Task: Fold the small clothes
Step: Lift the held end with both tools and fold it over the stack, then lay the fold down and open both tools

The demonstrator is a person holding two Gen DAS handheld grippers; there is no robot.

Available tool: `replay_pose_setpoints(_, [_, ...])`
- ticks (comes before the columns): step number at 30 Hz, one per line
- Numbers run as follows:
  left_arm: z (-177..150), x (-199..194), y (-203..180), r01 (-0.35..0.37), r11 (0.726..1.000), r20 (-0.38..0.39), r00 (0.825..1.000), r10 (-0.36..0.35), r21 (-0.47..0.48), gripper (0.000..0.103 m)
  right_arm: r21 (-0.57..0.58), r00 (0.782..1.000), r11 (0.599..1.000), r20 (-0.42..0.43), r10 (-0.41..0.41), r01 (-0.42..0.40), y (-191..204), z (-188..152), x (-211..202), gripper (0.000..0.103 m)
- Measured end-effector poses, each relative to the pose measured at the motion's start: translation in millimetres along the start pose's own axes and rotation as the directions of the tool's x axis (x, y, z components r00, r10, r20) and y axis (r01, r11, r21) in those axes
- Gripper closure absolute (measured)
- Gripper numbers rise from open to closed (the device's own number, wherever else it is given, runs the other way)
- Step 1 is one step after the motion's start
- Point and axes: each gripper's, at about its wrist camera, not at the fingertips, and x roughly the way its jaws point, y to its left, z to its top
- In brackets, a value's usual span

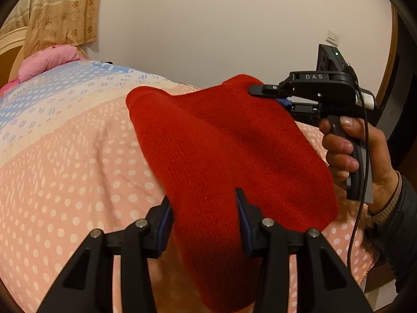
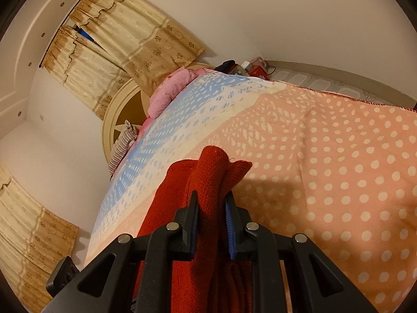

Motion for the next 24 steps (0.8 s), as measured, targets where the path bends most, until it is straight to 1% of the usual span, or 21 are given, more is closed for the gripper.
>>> replay_pose_setpoints(4, [-4,-3,0,-0.006,1.0,0.006,1.0,0.006,-0.01,0.051,0.015,1.0,1.0,-0.013,-0.009,0.01,-8,1,4,0.085])
replay_pose_setpoints(6, [-7,-5,0,-0.013,1.0,0.008,1.0,0.013,-0.016,0.046,0.025,1.0,1.0,-0.017,-0.013,0.014,-14,1,6,0.085])
replay_pose_setpoints(10, [-10,-7,-3,-0.04,0.999,0.021,0.999,0.04,-0.023,0.039,0.042,0.999,0.999,-0.026,-0.026,0.027,-24,-2,9,0.085])
replay_pose_setpoints(12, [-11,-8,-6,-0.059,0.998,0.022,0.998,0.059,-0.019,0.03,0.054,0.999,0.998,-0.028,-0.026,0.027,-29,-3,9,0.085])
replay_pose_setpoints(14, [-12,-8,-7,-0.07,0.997,0.022,0.997,0.07,-0.019,0.026,0.064,0.999,0.997,-0.029,-0.031,0.033,-34,-6,9,0.085])
replay_pose_setpoints(17, [-15,-8,-4,-0.081,0.996,0.015,0.997,0.081,-0.036,0.015,0.068,0.998,0.997,-0.035,-0.043,0.046,-39,-9,10,0.085])
replay_pose_setpoints(20, [-16,-6,-3,-0.083,0.996,0.011,0.996,0.084,-0.044,0.012,0.072,0.997,0.995,-0.047,-0.064,0.068,-42,-13,12,0.085])
replay_pose_setpoints(23, [-18,-6,-3,-0.095,0.994,0.004,0.995,0.096,-0.051,0.006,0.057,0.995,0.994,-0.048,-0.088,0.09,-41,-16,11,0.085])
replay_pose_setpoints(24, [-18,-5,-2,-0.094,0.994,0.003,0.996,0.094,-0.052,0.006,0.052,0.994,0.994,-0.048,-0.096,0.098,-40,-16,11,0.085])
